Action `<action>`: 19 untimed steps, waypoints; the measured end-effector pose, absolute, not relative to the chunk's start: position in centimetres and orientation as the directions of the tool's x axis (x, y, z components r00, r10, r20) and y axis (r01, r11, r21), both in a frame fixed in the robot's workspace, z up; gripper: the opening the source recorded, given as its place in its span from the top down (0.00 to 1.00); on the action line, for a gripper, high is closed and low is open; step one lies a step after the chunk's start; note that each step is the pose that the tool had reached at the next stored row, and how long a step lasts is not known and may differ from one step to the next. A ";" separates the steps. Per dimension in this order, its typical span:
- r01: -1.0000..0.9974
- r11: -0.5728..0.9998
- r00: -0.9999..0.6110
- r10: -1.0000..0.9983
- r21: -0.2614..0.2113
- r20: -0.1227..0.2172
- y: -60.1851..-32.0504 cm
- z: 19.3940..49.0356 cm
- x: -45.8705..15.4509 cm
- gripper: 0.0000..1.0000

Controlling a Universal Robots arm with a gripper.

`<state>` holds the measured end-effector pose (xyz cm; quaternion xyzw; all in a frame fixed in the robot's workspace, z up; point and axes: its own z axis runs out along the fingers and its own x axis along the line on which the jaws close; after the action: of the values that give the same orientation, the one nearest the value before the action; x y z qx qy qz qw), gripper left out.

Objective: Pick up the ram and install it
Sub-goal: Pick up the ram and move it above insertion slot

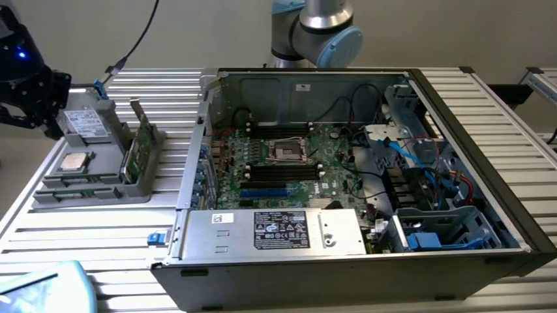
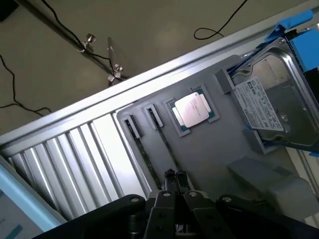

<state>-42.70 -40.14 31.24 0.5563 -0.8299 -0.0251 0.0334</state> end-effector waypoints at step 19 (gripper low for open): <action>-0.995 0.045 -0.042 -0.999 0.086 0.028 -40.1 30.0 -42.7 0.89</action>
<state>-42.70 -40.14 30.04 0.6908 -0.7217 -0.0211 0.0400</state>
